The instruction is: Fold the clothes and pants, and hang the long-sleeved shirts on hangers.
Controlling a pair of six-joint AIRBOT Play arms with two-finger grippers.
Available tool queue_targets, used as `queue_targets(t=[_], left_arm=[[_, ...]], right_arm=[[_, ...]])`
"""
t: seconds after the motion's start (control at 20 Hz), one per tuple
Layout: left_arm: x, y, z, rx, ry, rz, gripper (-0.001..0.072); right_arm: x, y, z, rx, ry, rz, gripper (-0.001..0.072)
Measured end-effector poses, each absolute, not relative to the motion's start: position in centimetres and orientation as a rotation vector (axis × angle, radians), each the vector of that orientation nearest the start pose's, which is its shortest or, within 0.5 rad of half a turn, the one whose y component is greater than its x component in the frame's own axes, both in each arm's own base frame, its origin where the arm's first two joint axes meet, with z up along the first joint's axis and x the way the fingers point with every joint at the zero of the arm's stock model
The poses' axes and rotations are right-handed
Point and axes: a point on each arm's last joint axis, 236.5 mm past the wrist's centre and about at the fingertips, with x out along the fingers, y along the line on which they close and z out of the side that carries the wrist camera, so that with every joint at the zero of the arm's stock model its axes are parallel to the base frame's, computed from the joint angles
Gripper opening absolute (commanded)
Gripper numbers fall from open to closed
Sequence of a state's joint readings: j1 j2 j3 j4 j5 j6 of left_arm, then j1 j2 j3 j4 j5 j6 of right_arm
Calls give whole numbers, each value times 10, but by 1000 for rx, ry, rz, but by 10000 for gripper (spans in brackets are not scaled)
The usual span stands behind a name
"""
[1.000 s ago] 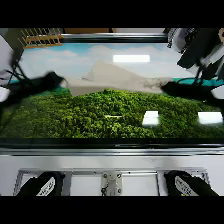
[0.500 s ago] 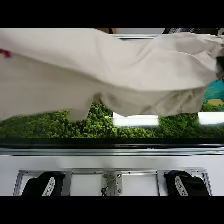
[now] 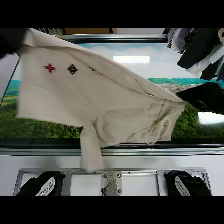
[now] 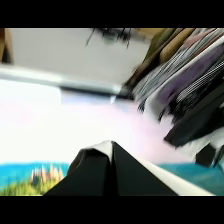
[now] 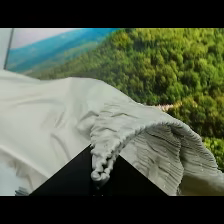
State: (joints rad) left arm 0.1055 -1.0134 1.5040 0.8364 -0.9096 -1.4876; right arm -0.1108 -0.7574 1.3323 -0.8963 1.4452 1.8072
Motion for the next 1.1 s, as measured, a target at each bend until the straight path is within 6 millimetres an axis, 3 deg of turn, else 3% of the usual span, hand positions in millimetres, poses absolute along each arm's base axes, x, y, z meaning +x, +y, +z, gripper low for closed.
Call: queue_targets(t=[0.15, 0.25, 0.4, 0.55, 0.7, 0.85, 0.95, 1.1], left_arm=[[490, -93, 262, -578, 550, -388, 6], [527, -108, 226, -607, 628, -413, 6], [564, -123, 202, -614, 665, -443, 6], [580, -122, 199, -604, 675, -462, 5], [571, -108, 198, -561, 712, -453, 5], [537, -99, 180, -490, 802, -413, 6], [507, -96, 149, -457, 884, -372, 6], [455, -102, 88, -438, 1008, -333, 6]], right_arm=[[328, 115, 199, 640, 1032, 338, 12], [371, 112, 160, 658, 1074, 293, 13], [427, 104, 122, 667, 1065, 249, 13], [456, 94, 107, 644, 1030, 231, 13], [461, 84, 105, 580, 1014, 221, 13], [447, 74, 96, 449, 1053, 192, 13], [433, 70, 80, 370, 1102, 170, 13], [407, 68, 43, 293, 1204, 145, 13]])
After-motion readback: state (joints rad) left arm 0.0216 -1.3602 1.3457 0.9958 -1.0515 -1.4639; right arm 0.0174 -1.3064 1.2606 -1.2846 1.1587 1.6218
